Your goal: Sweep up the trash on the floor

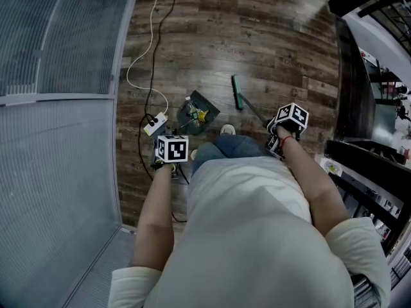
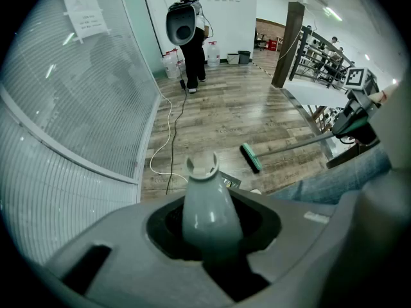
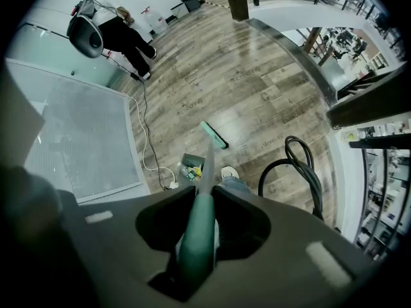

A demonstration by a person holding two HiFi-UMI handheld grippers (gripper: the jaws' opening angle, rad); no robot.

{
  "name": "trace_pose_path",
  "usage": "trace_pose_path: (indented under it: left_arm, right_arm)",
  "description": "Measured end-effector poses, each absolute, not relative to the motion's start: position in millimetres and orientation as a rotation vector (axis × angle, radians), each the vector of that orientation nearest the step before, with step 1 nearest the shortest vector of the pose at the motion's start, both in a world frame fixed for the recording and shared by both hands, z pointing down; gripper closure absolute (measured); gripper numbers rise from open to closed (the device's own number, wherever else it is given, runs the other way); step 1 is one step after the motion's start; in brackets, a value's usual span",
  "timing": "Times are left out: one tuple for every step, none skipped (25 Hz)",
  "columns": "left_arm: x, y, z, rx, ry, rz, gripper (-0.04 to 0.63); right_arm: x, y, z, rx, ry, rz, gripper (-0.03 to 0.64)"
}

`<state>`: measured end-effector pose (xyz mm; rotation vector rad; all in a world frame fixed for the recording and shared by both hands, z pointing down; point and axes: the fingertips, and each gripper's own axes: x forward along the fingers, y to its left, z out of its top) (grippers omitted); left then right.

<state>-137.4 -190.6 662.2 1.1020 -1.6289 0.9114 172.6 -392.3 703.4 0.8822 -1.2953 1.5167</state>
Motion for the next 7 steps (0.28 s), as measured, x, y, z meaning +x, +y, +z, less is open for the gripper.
trace_pose_path:
  left_arm:
    - [-137.9,-191.0,661.2,1.103,-1.629,0.912,0.498]
    - [-138.5,-190.8,661.3,1.103,-1.629,0.912,0.498]
    - [-139.0,-190.1,662.4,1.1,-1.629,0.911,0.497]
    - [-139.3,-189.3,663.7,1.098,-1.63,0.909,0.499]
    - [-139.1,-188.8,664.5,1.097,-1.63,0.908,0.497]
    - [-138.7,-188.5,664.8,1.097,-1.629,0.907,0.498]
    - [-138.2,-188.5,664.8,1.097,-1.628,0.907,0.497]
  right_arm:
    - [172.0,-392.3,703.4,0.882,-1.295,1.515,0.52]
    - [171.5,-392.4,703.5,0.883,-1.295,1.513,0.52]
    - [171.5,-392.5,703.7,0.883,-1.296,1.511,0.52]
    - [171.8,-392.6,703.9,0.883,-1.296,1.51,0.52]
    - [172.4,-392.5,704.1,0.883,-1.296,1.509,0.52]
    - [173.1,-392.4,704.2,0.883,-1.295,1.508,0.519]
    - [173.9,-392.3,704.3,0.883,-1.295,1.507,0.52]
